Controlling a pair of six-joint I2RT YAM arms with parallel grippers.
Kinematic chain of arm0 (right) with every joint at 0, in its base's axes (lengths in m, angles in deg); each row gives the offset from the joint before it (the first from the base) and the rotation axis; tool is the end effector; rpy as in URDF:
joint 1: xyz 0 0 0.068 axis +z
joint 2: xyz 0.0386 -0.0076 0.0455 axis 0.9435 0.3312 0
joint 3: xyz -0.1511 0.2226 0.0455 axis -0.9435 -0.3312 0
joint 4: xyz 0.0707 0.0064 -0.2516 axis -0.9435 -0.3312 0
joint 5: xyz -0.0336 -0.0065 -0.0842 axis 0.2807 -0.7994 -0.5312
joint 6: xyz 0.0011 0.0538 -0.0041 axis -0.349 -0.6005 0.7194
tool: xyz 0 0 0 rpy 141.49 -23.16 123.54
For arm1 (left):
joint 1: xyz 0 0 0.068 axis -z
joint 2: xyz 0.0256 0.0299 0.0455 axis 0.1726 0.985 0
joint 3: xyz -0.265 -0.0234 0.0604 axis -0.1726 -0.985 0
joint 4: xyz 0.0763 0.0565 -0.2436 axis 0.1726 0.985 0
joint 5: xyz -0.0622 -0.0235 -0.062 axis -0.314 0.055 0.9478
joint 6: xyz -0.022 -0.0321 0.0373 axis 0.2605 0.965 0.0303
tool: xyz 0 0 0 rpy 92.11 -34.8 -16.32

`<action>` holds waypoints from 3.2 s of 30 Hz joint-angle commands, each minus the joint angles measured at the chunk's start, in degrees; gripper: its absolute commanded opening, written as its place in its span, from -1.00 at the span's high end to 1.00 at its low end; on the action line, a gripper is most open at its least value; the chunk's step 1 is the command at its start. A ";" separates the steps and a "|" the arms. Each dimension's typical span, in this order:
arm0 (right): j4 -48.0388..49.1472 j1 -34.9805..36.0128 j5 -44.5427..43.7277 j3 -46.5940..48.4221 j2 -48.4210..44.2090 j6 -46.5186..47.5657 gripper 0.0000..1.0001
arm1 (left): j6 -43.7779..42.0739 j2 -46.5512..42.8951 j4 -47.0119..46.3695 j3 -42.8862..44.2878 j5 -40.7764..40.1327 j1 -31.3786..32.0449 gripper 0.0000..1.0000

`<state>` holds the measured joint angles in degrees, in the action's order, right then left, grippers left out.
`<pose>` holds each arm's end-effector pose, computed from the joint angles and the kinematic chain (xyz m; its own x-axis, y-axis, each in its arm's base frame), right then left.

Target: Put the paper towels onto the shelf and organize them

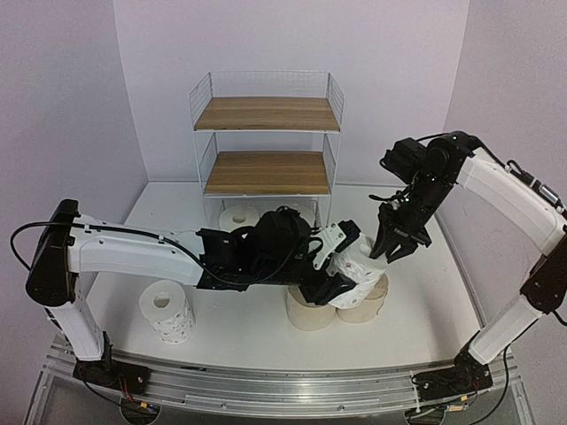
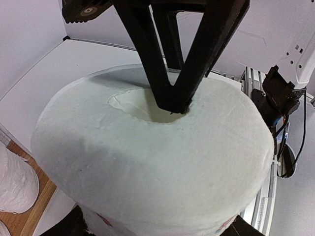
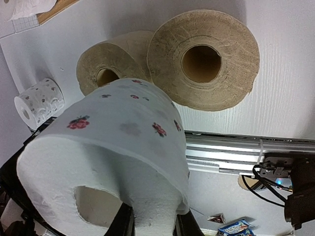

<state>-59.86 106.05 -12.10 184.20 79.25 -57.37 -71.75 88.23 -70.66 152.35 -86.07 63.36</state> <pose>0.2203 0.1714 0.3544 -0.9965 0.0639 0.0533 0.0798 0.9149 0.3957 0.1211 -0.4002 0.2757 -0.1610 0.4185 -0.8938 0.9457 0.3245 -0.0184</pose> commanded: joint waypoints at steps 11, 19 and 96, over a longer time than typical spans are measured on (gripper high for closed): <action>-11.18 1.70 0.23 9.21 -0.74 -0.31 0.00 | 2.75 -1.78 -10.54 -2.77 -1.29 0.31 1.00; -11.41 1.39 -7.68 12.65 -3.71 -1.16 -0.23 | 3.00 -6.91 -15.46 -8.80 -3.77 0.28 1.00; 7.60 0.90 -34.64 -5.03 -27.91 -4.85 -0.95 | 0.15 -2.08 -21.05 5.70 -9.63 -20.82 1.00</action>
<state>-53.65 107.17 -45.49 179.72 51.84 -61.59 -72.15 85.06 -86.77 153.42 -97.14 42.81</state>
